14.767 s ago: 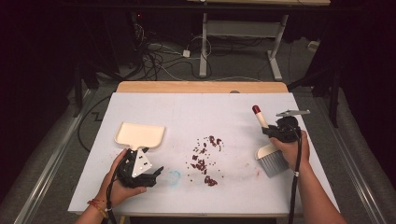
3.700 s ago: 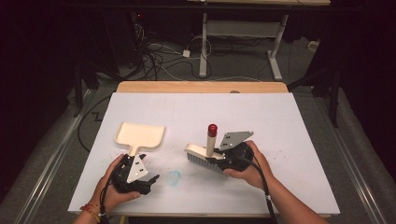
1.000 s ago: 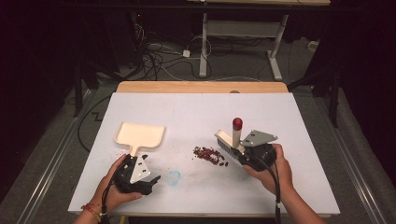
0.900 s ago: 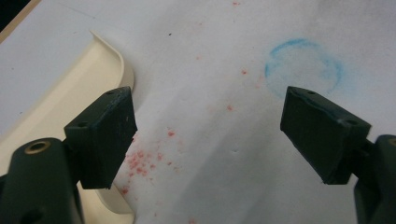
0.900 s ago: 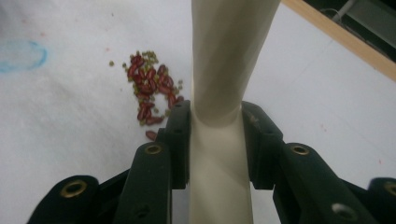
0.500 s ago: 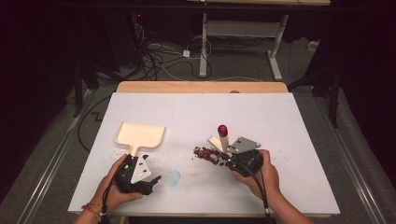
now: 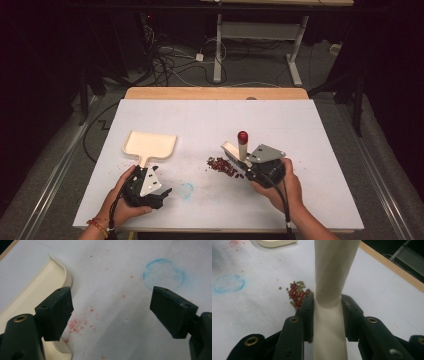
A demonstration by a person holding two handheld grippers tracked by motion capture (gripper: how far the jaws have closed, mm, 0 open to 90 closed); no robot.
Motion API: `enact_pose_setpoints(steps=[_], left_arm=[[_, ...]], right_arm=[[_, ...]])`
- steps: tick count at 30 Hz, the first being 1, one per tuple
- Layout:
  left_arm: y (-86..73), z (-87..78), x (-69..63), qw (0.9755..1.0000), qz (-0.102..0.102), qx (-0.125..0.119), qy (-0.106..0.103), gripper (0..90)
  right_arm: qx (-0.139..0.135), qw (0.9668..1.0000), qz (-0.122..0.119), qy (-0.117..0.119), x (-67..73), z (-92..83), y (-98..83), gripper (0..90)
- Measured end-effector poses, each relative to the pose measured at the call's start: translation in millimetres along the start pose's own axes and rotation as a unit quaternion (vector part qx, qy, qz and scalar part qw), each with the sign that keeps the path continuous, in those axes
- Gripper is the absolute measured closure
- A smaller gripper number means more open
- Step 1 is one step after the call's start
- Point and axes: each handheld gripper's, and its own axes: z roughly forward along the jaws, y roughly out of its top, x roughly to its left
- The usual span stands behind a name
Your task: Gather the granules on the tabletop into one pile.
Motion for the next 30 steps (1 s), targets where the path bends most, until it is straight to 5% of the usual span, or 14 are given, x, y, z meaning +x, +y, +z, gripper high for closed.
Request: enact_pose_setpoints(steps=[6, 10, 14, 23, 30], left_arm=[[0.5, 0.1, -0.6, 1.0000, 0.000, 0.001, -0.001, 18.1], [0.8, 0.5, -1.1, 1.0000, 0.003, 0.002, -0.003, 18.1], [0.3, 0.6, -0.8, 1.0000, 0.002, 0.001, -0.007, 18.1], [1.5, 1.1, -1.9, 0.9998, 0.006, -0.004, -0.020, 18.1], [1.5, 3.2, -2.0, 0.9997, 0.007, -0.001, -0.024, 18.1]], right_arm=[[0.006, 0.9997, 0.024, 0.008, -20.9, -27.6, -19.4, 67.7], [0.017, 0.9986, 0.004, 0.049, -27.7, -44.6, -24.6, 67.7], [0.029, 0.9975, -0.011, 0.064, -27.3, -53.4, -31.2, 67.7], [0.051, 0.9925, -0.033, 0.106, -14.1, -42.3, -32.6, 67.8], [0.043, 0.9934, -0.033, 0.102, -16.2, -29.8, -27.2, 67.7]])
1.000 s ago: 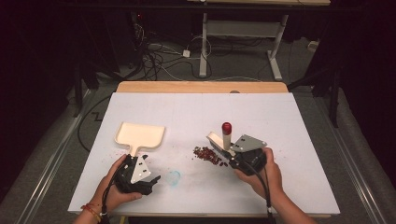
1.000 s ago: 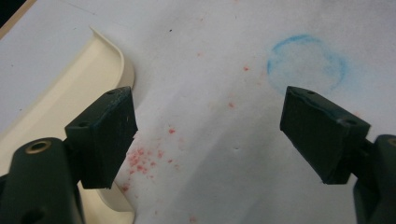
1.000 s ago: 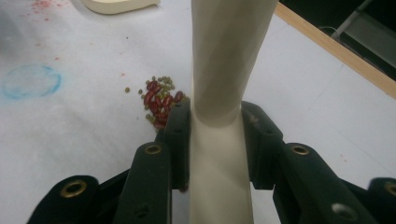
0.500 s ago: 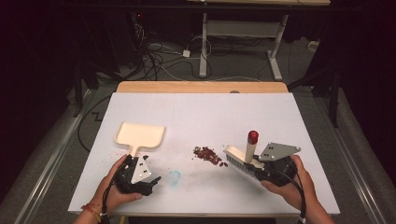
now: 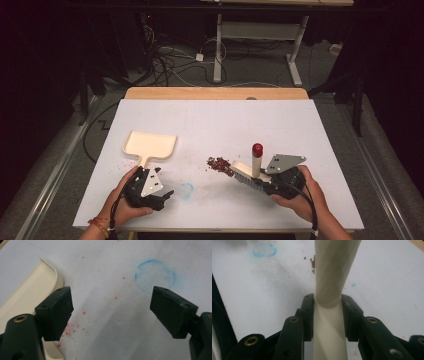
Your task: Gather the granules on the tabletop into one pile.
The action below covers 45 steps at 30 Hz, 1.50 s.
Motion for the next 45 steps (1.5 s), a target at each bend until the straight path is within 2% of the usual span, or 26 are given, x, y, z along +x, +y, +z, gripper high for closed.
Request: enact_pose_setpoints(steps=[3, 10, 13, 18, 23, 25, 29, 32, 34, 38, 43, 45], left_arm=[[0.8, 1.0, -0.8, 1.0000, 0.003, 0.002, -0.002, 18.1], [1.3, 1.7, -1.5, 1.0000, 0.004, 0.004, -0.004, 18.1], [0.5, 1.3, -1.0, 1.0000, 0.003, 0.005, -0.003, 18.1], [-0.1, 0.5, -0.9, 1.0000, 0.002, 0.004, -0.001, 18.1], [0.3, 0.4, -0.7, 1.0000, 0.005, 0.007, 0.001, 18.1], [0.3, 1.3, -1.0, 1.0000, 0.004, 0.007, 0.003, 18.1], [0.1, 1.5, -0.7, 1.0000, 0.003, 0.007, 0.002, 18.1], [0.0, 1.5, -1.0, 1.0000, 0.004, 0.007, 0.002, 18.1], [0.0, 1.5, -1.0, 1.0000, 0.004, 0.007, 0.002, 18.1], [0.1, 1.6, -0.7, 0.9999, 0.006, 0.009, 0.001, 18.1], [0.4, 2.5, -0.9, 0.9999, 0.005, 0.009, 0.000, 18.1], [0.3, 2.4, -0.9, 0.9999, 0.006, 0.009, 0.001, 18.1]], right_arm=[[0.000, 1.0000, -0.010, -0.001, -0.9, 6.0, 5.1, 67.7], [-0.006, 0.9999, -0.009, -0.006, -3.7, 13.0, 15.3, 67.7], [-0.011, 0.9999, -0.010, -0.007, -3.8, 5.9, 12.8, 67.7], [-0.032, 0.9993, 0.009, -0.015, -6.3, -17.6, 3.6, 67.7], [-0.011, 0.9990, 0.003, -0.043, -7.5, -27.3, -6.4, 67.7], [-0.003, 0.9991, 0.008, -0.041, -9.1, -24.7, -8.4, 67.7], [0.013, 0.9993, 0.003, -0.034, -6.4, -10.8, -8.1, 67.7], [0.007, 0.9998, 0.004, -0.019, -4.1, -1.1, -4.0, 67.7], [0.006, 0.9997, -0.003, -0.022, -0.9, 4.2, 0.5, 67.7], [-0.001, 0.9997, 0.002, -0.023, 0.9, 12.9, 7.1, 67.7], [-0.012, 0.9995, 0.010, -0.026, 0.8, 15.6, 12.7, 67.7], [-0.012, 0.9992, 0.008, -0.037, 2.7, 15.4, 14.1, 67.7]])
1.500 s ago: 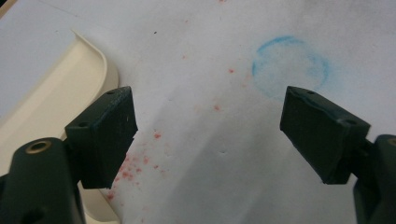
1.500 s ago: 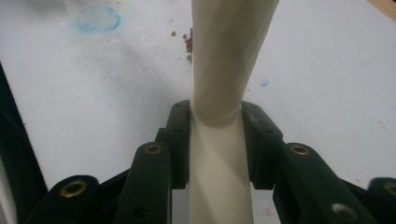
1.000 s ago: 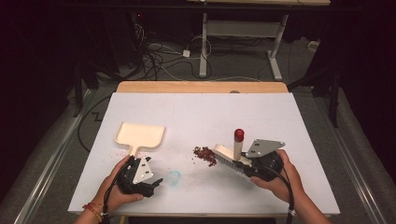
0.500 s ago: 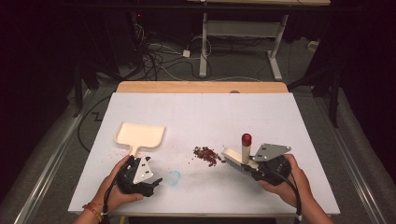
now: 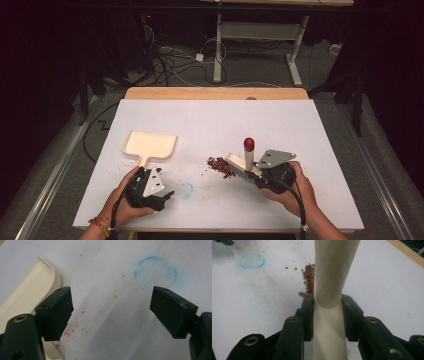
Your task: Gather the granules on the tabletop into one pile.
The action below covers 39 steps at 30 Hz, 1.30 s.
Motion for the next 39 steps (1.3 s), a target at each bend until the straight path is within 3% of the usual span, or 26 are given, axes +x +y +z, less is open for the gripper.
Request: enact_pose_setpoints(steps=[2, 4, 8, 12, 16, 21, 26, 36, 39], left_arm=[[-0.2, -0.6, 0.2, 1.0000, -0.001, -0.001, 0.001, 18.1], [-0.5, -1.0, 0.5, 1.0000, -0.001, -0.001, 0.003, 18.1], [-1.1, -2.9, 2.7, 1.0000, -0.005, -0.002, 0.006, 18.1], [-1.7, -4.6, 4.7, 0.9999, -0.011, -0.009, 0.008, 18.1], [-2.5, -4.5, 5.8, 0.9998, -0.015, -0.007, 0.010, 17.9], [-5.0, -6.1, 7.4, 0.9996, -0.021, -0.012, 0.012, 17.8], [-5.3, -4.7, 5.7, 0.9998, -0.015, -0.006, 0.007, 17.8], [-2.0, -0.6, 1.9, 1.0000, -0.005, -0.001, -0.003, 17.8], [-1.6, -0.2, 0.9, 1.0000, -0.002, -0.001, -0.004, 17.8]], right_arm=[[-0.005, 1.0000, -0.002, -0.005, -0.7, -1.8, 0.1, 67.7], [-0.018, 0.9998, 0.009, 0.009, -3.0, -5.6, -0.1, 67.7], [-0.039, 0.9992, 0.008, -0.003, -3.6, -13.0, 2.4, 67.7], [-0.080, 0.9964, 0.011, 0.026, 1.7, -13.3, 8.4, 67.7], [-0.093, 0.9923, 0.014, 0.081, 18.2, 6.3, 20.8, 67.7], [-0.079, 0.9904, 0.024, 0.110, 35.8, 38.5, 35.7, 67.7], [-0.066, 0.9918, 0.033, 0.105, 39.8, 56.1, 40.1, 67.7], [-0.049, 0.9953, 0.048, 0.068, 10.3, 44.7, 28.8, 67.7], [-0.054, 0.9943, 0.050, 0.077, 5.5, 36.1, 26.4, 67.7]])
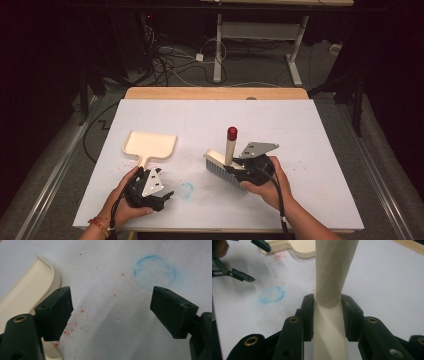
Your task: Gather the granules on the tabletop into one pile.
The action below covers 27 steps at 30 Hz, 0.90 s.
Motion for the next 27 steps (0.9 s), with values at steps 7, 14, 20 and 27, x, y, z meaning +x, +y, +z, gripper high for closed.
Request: enact_pose_setpoints(steps=[7, 14, 20, 27], left_arm=[[-0.9, -2.4, 2.1, 0.9999, -0.008, -0.006, 0.003, 17.8], [-0.3, -1.8, 1.5, 1.0000, -0.004, -0.003, 0.005, 17.8], [-1.7, -1.3, 2.7, 1.0000, -0.005, 0.001, 0.006, 17.8], [-0.3, 0.7, 0.8, 1.0000, -0.001, 0.005, 0.004, 17.8]], right_arm=[[-0.021, 0.9994, -0.025, -0.006, -3.8, -33.5, 2.8, 67.7], [-0.002, 0.9990, -0.041, -0.020, -15.1, -60.4, -7.5, 67.7], [0.031, 0.9973, -0.054, -0.037, -18.2, -78.8, -29.2, 67.7], [0.054, 0.9971, -0.051, -0.018, -14.7, -70.6, -43.1, 67.7]])
